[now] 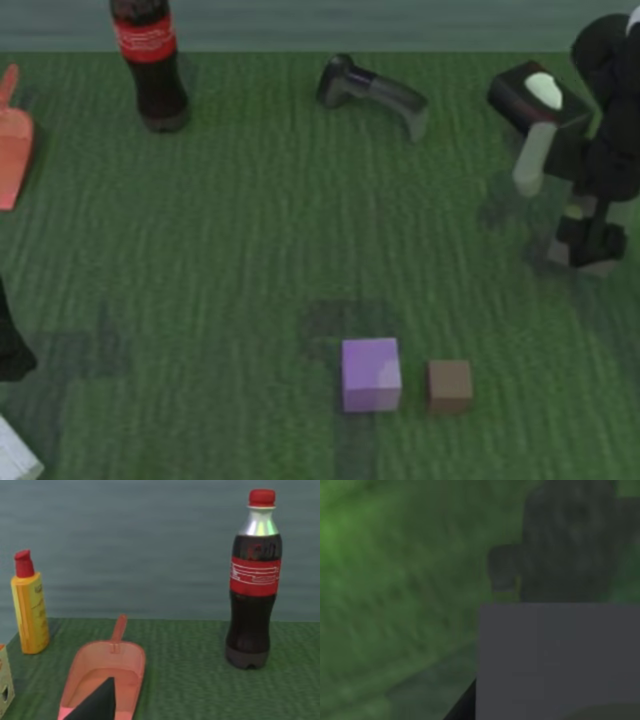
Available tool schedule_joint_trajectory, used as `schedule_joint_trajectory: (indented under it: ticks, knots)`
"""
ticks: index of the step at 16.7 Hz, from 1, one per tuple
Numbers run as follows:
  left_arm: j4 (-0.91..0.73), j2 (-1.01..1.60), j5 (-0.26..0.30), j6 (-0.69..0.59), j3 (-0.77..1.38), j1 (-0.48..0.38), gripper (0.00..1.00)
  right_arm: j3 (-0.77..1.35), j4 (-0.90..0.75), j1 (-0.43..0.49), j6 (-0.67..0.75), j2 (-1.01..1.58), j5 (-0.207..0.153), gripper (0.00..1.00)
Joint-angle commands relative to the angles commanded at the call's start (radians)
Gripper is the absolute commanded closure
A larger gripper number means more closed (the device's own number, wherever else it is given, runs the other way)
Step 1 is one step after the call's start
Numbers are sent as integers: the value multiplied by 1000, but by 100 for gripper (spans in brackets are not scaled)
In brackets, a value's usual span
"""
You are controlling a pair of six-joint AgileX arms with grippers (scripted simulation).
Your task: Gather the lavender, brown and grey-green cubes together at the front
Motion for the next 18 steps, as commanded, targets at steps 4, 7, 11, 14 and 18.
schedule_joint_trajectory:
  ticks: [4,7,11,14,18]
  knots:
    - [0,0,0,0,0,0,0,46,-81,4,0,-40,0,100]
    - [0,0,0,0,0,0,0,44,-79,0,1,-36,0,100]
    - [0,0,0,0,0,0,0,107,-108,70,34,-2,0,100]
    - [0,0,0,0,0,0,0,224,-165,220,104,60,0,100]
    - [0,0,0,0,0,0,0,409,-262,499,227,160,-2,100]
